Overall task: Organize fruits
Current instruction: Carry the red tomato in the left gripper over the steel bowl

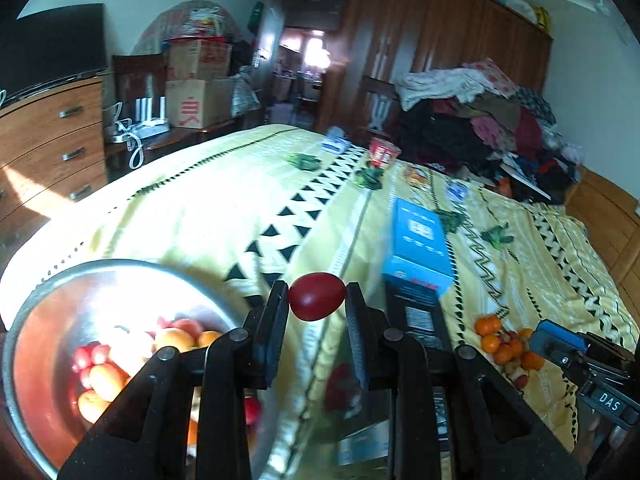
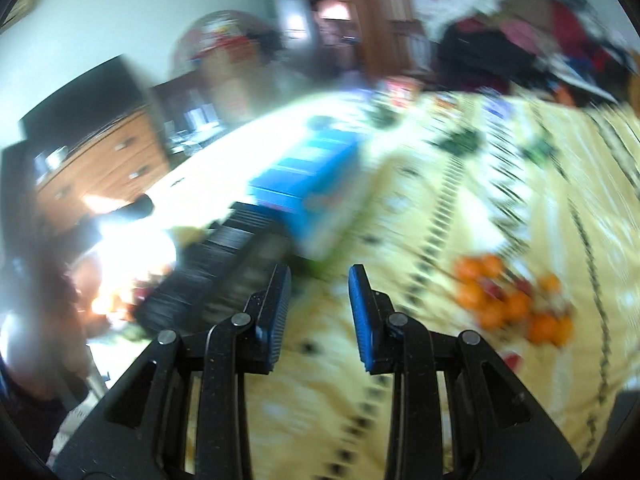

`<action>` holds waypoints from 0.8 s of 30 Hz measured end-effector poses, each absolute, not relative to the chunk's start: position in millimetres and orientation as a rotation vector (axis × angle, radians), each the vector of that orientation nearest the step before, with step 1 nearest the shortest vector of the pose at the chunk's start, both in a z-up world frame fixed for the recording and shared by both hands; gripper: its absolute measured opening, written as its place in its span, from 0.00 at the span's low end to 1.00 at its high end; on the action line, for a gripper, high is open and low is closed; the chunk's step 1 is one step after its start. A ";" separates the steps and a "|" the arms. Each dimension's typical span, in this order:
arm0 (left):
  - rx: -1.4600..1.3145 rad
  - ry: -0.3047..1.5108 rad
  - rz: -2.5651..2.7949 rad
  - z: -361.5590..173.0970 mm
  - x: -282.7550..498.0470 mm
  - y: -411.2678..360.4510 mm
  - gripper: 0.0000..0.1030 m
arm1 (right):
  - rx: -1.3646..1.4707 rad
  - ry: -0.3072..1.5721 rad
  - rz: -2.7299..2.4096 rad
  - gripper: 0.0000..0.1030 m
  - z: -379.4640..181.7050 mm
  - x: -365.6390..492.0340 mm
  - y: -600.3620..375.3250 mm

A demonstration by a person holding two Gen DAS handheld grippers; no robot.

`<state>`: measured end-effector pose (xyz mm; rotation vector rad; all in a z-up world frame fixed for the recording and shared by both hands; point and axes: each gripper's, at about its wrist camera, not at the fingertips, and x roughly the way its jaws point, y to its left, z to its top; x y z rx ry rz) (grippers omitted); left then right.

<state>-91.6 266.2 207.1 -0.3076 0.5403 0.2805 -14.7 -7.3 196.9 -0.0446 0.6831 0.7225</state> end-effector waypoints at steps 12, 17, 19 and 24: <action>-0.432 0.593 0.444 165.5 -161.3 367.3 0.28 | -0.269 0.698 0.919 0.29 207.0 -73.5 154.9; -0.462 0.614 0.448 149.4 -169.8 381.1 0.28 | -0.311 0.709 0.928 0.29 203.2 -80.3 174.8; -0.471 0.619 0.445 145.7 -172.5 384.6 0.28 | -0.325 0.712 0.930 0.29 202.0 -82.2 181.1; -0.476 0.622 0.431 142.6 -175.0 389.5 0.28 | -0.350 0.718 0.938 0.29 200.0 -88.1 200.5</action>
